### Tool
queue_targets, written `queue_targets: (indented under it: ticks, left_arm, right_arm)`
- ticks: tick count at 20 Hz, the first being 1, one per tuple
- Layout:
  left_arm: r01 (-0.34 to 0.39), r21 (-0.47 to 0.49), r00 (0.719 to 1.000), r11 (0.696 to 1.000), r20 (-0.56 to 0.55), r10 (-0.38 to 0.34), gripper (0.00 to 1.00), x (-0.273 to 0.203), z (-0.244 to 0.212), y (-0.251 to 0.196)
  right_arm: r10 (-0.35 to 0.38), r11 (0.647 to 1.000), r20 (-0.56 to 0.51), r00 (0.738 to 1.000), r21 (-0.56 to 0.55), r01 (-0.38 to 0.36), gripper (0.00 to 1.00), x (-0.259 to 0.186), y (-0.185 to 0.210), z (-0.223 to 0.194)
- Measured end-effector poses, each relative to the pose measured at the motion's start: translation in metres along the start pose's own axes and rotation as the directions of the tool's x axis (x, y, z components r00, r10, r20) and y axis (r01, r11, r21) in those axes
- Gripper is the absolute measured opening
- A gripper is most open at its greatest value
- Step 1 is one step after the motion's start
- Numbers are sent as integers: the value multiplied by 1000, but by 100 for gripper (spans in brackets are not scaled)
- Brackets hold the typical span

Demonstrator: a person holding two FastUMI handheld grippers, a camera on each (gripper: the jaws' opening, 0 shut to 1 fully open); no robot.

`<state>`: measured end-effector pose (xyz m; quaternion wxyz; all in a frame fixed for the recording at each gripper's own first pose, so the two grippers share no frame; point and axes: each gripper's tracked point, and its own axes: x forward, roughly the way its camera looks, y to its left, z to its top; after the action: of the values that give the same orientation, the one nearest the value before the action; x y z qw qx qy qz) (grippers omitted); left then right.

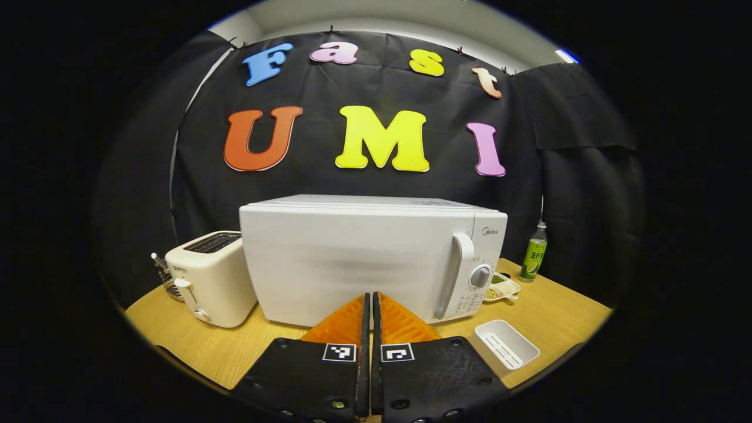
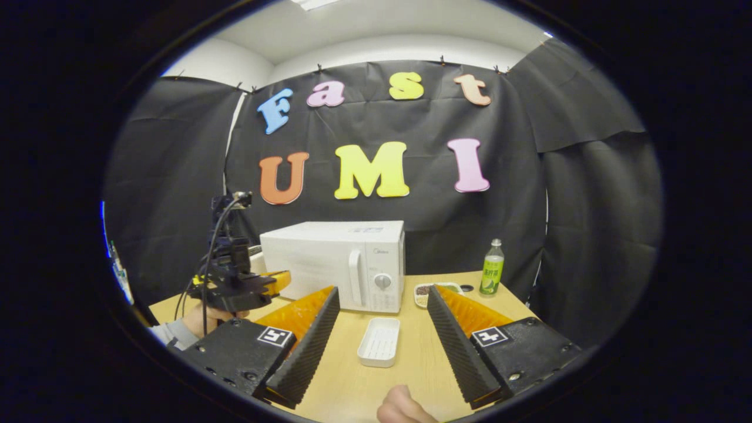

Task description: Open the microwave oven with the left hand, put the food in, and close the microwave oven.

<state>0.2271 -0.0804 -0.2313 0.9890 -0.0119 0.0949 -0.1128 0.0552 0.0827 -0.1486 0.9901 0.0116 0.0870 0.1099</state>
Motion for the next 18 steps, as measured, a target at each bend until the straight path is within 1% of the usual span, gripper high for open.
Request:
queue_targets:
  ticks: [2,4,6,7,8,9,11,12,13,14,15,16,17,18]
  left_arm:
    - [-20,-7,1000,1000,-6,20,4,-35,8,1]
    - [-40,6,999,999,-1,40,6,-71,19,2]
    - [-19,-11,1000,1000,14,19,16,-111,35,-8]
    - [-28,-8,999,1000,33,28,34,-128,43,-9]
    - [-33,0,998,999,48,33,48,-144,51,-9]
    - [-34,10,998,999,55,34,72,-160,55,-12]
    - [-48,52,998,997,43,46,80,-191,58,-18]
    - [-69,82,997,994,37,66,95,-208,59,-17]
    - [-92,103,996,990,28,89,98,-219,59,-16]
    - [-105,116,994,988,31,102,89,-231,62,-17]
    - [-114,121,993,986,36,111,98,-243,68,-20]
    - [-121,112,992,986,43,117,89,-253,73,-20]
    - [-129,104,991,986,47,124,98,-264,79,-22]
    - [-142,103,989,984,60,137,97,-274,87,-21]
  right_arm:
    - [-4,1000,20,1000,12,4,96,-12,5,6]
    - [-6,1000,32,999,16,5,96,-23,11,11]
    - [-7,1000,43,999,8,6,96,-36,17,17]
    - [-8,1000,49,999,-2,8,96,-44,19,20]
    - [-9,1000,64,998,-11,9,96,-53,22,26]
    - [-10,1000,72,997,-24,12,96,-62,24,31]
    - [-9,999,93,996,-41,13,96,-79,29,42]
    - [-8,999,99,995,-47,13,96,-87,31,48]
    - [-8,999,104,995,-52,13,89,-95,32,51]
    - [-7,998,112,994,-56,14,89,-101,33,56]
    - [-10,998,117,993,-59,17,89,-105,34,59]
    - [-12,998,121,993,-59,19,89,-110,34,63]
    - [-9,998,121,993,-57,16,89,-114,35,65]
    - [-2,999,119,993,-53,9,89,-117,37,67]
